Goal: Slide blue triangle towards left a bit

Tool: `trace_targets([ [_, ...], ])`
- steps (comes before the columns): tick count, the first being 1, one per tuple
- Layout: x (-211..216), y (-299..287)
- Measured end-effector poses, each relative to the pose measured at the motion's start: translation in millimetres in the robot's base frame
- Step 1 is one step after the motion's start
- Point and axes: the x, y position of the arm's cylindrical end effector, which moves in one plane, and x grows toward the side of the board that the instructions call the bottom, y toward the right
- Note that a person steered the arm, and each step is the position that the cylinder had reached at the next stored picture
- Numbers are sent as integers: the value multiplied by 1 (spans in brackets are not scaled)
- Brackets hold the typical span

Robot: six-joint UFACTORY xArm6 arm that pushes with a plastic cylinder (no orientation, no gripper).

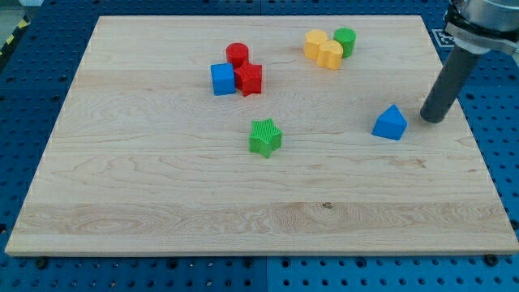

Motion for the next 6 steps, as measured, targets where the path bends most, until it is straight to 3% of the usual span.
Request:
trace_targets([
  [2,26,-79],
  [4,23,-146],
  [5,20,-145],
  [6,33,-105],
])
